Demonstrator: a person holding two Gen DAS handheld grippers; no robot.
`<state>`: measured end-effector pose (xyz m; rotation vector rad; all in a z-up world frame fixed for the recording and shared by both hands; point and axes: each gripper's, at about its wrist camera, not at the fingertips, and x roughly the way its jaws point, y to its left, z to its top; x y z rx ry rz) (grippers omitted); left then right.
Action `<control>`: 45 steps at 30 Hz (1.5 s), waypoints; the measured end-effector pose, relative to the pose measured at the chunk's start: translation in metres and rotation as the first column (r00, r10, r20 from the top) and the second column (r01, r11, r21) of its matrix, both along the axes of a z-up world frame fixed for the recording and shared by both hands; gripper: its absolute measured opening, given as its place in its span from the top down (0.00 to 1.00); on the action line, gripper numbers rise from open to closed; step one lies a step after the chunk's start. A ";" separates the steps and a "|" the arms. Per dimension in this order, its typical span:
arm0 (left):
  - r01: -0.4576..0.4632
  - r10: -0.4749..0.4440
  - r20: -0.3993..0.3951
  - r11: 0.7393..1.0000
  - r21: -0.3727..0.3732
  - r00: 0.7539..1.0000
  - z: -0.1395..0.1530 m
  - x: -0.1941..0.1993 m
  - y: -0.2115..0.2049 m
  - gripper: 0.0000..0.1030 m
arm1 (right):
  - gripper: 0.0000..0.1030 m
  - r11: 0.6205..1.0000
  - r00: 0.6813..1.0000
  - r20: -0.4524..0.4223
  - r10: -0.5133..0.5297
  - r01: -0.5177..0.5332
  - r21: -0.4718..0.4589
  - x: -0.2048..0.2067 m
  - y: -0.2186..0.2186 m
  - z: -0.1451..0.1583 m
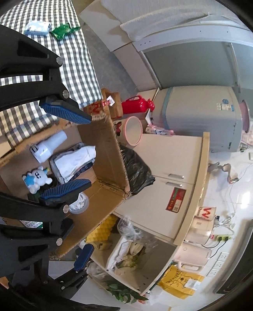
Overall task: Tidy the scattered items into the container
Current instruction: 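Move both grippers back over the table toward the green packet and tissue pack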
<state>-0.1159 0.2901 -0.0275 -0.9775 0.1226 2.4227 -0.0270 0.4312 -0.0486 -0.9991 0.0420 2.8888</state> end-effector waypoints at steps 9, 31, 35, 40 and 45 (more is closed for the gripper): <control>-0.070 0.071 -0.059 0.997 0.019 0.996 0.023 0.012 -0.044 0.40 | 0.27 1.000 0.998 -0.049 0.027 -0.027 0.004 0.008 -0.029 0.020; -0.236 0.250 -0.169 0.966 0.101 0.953 0.063 0.038 -0.176 0.24 | 0.21 0.990 0.976 -0.171 0.137 -0.140 -0.005 0.011 -0.125 0.060; -0.268 0.284 -0.183 0.957 0.109 0.941 0.067 0.042 -0.198 0.20 | 0.19 0.986 0.970 -0.185 0.160 -0.166 -0.017 0.009 -0.141 0.064; -0.309 0.325 -0.201 0.945 0.106 0.924 0.068 0.048 -0.226 0.12 | 0.19 0.979 0.961 -0.198 0.193 -0.203 -0.031 0.005 -0.164 0.065; -0.352 0.368 -0.218 0.930 0.108 0.904 0.069 0.051 -0.251 0.02 | 0.17 0.967 0.949 -0.205 0.241 -0.254 -0.037 -0.001 -0.188 0.064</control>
